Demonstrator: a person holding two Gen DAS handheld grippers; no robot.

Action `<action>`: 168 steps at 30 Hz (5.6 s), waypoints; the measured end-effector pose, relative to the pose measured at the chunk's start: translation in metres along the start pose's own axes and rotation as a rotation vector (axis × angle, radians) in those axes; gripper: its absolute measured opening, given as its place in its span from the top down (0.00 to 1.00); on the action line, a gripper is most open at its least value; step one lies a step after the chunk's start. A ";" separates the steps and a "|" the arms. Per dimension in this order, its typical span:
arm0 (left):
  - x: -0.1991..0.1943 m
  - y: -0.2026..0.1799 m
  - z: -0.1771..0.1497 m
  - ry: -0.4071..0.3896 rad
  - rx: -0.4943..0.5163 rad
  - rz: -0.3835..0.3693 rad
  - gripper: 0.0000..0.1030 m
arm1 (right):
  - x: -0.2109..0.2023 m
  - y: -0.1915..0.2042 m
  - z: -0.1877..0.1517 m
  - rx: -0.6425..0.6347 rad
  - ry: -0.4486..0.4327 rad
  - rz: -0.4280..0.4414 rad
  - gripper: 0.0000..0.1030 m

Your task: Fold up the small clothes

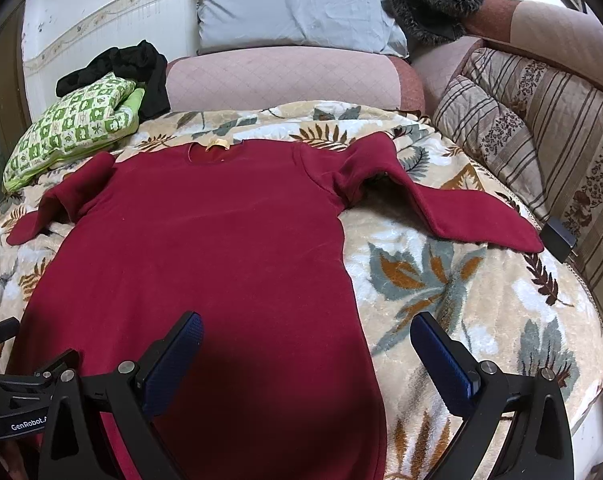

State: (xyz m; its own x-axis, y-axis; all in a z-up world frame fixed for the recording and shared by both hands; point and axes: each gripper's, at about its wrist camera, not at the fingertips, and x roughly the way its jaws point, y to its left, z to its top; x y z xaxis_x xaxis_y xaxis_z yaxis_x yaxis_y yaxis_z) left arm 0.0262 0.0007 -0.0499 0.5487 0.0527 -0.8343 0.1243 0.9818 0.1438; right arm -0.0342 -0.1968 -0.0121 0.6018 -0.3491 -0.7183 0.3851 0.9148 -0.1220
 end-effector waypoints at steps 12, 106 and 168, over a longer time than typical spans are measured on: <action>0.000 -0.001 0.000 0.004 0.004 0.002 0.00 | 0.000 0.001 0.000 -0.004 -0.002 -0.002 0.00; 0.106 0.358 0.079 -0.146 -1.035 -0.474 0.03 | 0.055 0.034 0.075 -0.093 -0.058 0.144 0.00; 0.065 -0.079 0.247 -0.323 -0.183 -0.586 0.95 | 0.017 -0.116 0.061 0.114 0.039 -0.024 0.00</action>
State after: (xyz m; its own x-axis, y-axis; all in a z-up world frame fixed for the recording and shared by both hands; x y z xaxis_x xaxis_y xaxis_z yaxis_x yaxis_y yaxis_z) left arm 0.2568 -0.1186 0.0159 0.6557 -0.5252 -0.5425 0.3498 0.8480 -0.3982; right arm -0.0257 -0.3218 0.0318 0.5642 -0.3606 -0.7428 0.4775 0.8764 -0.0627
